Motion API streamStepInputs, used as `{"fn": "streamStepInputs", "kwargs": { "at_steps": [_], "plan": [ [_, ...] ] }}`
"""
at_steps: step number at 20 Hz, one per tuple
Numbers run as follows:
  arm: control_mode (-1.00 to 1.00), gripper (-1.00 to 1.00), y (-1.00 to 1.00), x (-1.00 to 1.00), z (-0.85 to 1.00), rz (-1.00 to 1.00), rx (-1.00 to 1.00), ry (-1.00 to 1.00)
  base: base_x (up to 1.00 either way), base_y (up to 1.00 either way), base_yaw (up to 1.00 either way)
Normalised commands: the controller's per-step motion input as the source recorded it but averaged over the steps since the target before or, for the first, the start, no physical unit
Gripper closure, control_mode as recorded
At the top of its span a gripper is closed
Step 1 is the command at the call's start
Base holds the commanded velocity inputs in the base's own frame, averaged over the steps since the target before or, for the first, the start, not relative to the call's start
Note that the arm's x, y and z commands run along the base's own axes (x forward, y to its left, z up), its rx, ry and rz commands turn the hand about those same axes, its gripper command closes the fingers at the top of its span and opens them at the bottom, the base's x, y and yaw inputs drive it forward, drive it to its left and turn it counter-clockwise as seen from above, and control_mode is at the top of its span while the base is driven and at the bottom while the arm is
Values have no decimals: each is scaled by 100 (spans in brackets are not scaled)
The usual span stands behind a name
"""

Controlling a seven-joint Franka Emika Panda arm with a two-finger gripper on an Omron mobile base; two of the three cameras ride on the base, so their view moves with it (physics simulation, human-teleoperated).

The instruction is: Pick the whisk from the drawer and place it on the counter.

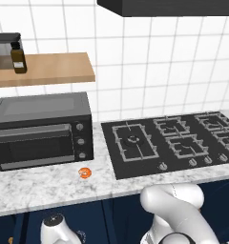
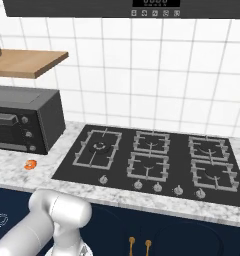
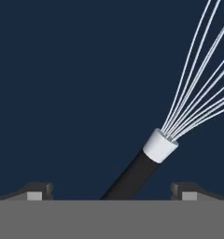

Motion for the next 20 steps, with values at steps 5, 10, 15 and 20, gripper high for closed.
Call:
{"fn": "streamStepInputs", "kwargs": {
  "at_steps": [5, 10, 15, 20],
  "plan": [
    [-100, -100, 0, 0, -32, -1, -2, 0, 0, 0, 0],
    [-100, 100, 0, 0, -22, 0, -2, 0, 0, 0, 0],
    [-100, 100, 0, 0, 0, 0, 0, 0, 0, 0, 0],
    [-100, 100, -4, 0, 7, 0, 0, 0, 0, 0, 0]
  ]
}}
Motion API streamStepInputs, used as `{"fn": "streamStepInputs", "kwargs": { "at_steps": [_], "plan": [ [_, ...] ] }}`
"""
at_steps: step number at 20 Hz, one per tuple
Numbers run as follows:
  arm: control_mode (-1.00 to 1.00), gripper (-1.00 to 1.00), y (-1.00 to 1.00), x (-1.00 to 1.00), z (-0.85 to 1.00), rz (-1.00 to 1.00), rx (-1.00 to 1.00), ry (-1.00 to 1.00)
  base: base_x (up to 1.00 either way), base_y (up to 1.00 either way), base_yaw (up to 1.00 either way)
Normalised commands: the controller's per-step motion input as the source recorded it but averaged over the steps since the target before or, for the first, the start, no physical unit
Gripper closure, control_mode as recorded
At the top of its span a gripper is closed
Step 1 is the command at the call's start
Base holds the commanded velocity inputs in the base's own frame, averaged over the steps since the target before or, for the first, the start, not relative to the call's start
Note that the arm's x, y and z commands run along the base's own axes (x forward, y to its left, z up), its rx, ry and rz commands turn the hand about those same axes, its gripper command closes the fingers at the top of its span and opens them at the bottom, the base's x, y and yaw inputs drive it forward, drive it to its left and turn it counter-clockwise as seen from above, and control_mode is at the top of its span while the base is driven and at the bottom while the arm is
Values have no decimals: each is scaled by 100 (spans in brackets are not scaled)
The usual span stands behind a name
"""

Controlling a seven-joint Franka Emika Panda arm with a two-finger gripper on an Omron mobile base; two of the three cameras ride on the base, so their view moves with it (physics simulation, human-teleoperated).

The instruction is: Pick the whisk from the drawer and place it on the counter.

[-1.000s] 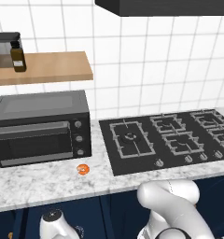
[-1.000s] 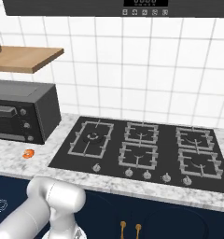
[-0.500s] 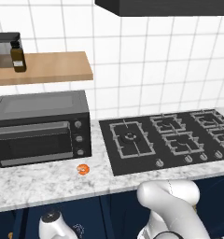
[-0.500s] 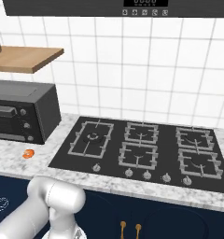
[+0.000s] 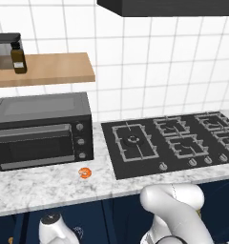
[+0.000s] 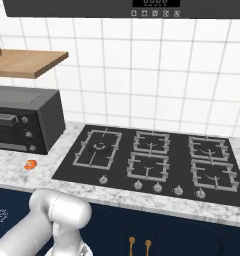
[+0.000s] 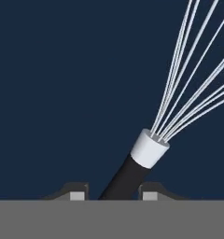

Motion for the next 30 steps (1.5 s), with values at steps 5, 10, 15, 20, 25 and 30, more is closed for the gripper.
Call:
{"fn": "streamStepInputs", "kwargs": {
  "at_steps": [5, 10, 15, 20, 25, 30],
  "plan": [
    [-100, 100, -16, -52, 89, 1, 0, -1, 0, 0, 0],
    [-100, 100, 0, -54, 100, 8, 0, 0, 0, 0, 0],
    [-100, 100, 0, 15, 100, -2, 0, -1, 0, 0, 0],
    [-100, 100, 0, 57, 100, -18, 0, -3, 0, 0, 0],
    [-100, 100, 0, 77, 97, -33, 0, -1, 0, 0, 0],
    [-100, 100, -19, 79, 37, -49, -3, 0, 0, 0, 0]
  ]
}}
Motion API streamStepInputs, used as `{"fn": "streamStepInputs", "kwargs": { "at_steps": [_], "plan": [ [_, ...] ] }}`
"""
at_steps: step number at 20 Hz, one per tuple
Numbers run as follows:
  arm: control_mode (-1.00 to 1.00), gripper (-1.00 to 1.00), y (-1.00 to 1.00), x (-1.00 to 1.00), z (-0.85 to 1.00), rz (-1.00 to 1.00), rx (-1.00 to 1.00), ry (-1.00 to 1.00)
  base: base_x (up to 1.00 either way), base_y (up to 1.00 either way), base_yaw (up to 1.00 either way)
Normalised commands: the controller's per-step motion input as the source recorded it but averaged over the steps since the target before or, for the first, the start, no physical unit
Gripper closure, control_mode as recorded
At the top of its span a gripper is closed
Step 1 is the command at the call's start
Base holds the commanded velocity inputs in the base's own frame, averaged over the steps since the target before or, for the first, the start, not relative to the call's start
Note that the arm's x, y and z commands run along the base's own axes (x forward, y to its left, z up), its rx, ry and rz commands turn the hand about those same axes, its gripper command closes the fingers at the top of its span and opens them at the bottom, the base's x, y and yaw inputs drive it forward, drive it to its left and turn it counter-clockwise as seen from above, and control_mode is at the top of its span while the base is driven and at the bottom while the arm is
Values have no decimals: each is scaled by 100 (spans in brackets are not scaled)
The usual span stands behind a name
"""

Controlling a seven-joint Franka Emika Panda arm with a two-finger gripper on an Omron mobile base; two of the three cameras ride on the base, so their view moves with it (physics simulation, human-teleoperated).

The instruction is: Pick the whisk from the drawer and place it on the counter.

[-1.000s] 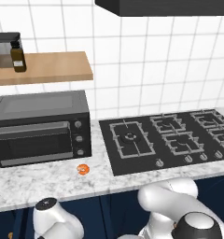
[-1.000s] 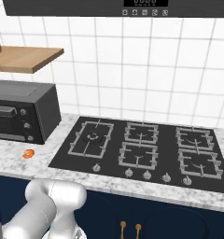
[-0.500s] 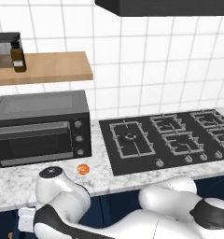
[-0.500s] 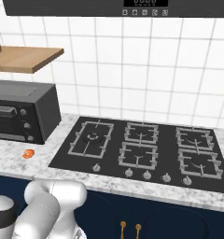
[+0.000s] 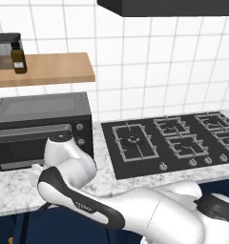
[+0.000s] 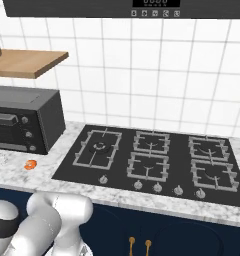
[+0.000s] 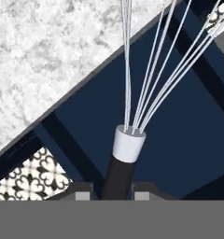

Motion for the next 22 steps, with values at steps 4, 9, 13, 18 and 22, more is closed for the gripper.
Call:
{"fn": "streamStepInputs", "kwargs": {
  "at_steps": [4, 9, 13, 18, 22],
  "plan": [
    [-100, 100, -3, 66, 0, -66, -11, 0, 0, 0, 0],
    [-100, 100, -9, 86, -21, -54, -8, 0, 0, 0, 0],
    [-100, 100, -38, 87, -28, -21, 0, 2, 0, 0, 0],
    [-100, 100, -23, 77, -55, -13, 0, 0, 0, 0, 0],
    [-100, 100, -20, 40, -66, -4, 0, 0, 0, 0, 0]
  ]
}}
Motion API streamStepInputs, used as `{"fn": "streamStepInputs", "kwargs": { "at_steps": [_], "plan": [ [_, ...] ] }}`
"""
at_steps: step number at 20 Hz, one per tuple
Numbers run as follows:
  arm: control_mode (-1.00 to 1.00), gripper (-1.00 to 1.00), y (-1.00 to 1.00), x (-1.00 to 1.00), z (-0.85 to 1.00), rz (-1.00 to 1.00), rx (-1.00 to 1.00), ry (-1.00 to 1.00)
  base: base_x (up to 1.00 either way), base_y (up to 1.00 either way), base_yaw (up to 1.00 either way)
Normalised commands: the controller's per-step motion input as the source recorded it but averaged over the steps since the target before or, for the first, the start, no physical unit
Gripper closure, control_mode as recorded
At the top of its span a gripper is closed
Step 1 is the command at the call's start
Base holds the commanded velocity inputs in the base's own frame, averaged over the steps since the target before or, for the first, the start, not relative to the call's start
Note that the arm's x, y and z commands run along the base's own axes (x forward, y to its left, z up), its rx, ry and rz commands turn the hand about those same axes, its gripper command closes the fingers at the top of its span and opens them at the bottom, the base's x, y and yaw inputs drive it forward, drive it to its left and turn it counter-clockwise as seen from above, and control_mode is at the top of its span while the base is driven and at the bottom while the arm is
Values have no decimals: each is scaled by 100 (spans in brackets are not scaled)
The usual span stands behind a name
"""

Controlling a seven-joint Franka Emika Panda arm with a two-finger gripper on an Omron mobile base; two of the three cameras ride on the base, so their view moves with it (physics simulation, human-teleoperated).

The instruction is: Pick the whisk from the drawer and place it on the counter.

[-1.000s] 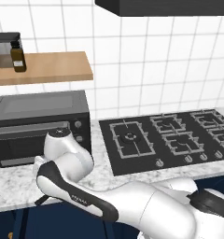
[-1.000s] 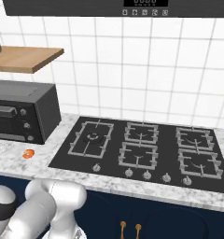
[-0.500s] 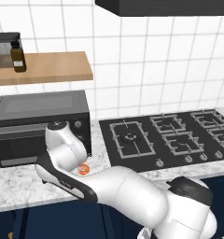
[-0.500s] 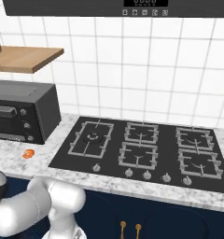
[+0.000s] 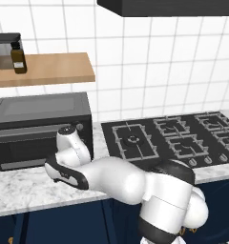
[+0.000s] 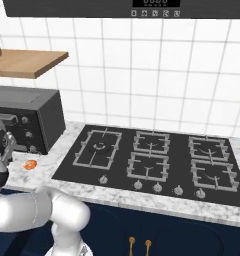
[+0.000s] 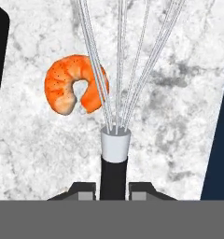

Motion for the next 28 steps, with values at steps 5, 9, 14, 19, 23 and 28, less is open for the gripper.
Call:
{"fn": "streamStepInputs", "kwargs": {
  "at_steps": [5, 9, 14, 19, 23, 28],
  "plan": [
    [-100, 100, 6, 29, -29, -3, -1, 0, 0, 0, 0],
    [-100, 100, 20, 31, -18, 0, -3, 0, 0, 0, 0],
    [-100, -100, 6, 37, -16, 0, -2, 0, 0, 0, 0],
    [-100, -100, -2, 10, 2, 0, 0, 0, 0, 0, 0],
    [-100, -100, -12, -31, 65, -2, 0, 0, 0, 0, 0],
    [-100, -100, -16, -66, 94, -5, 0, 2, 0, 0, 0]
  ]
}}
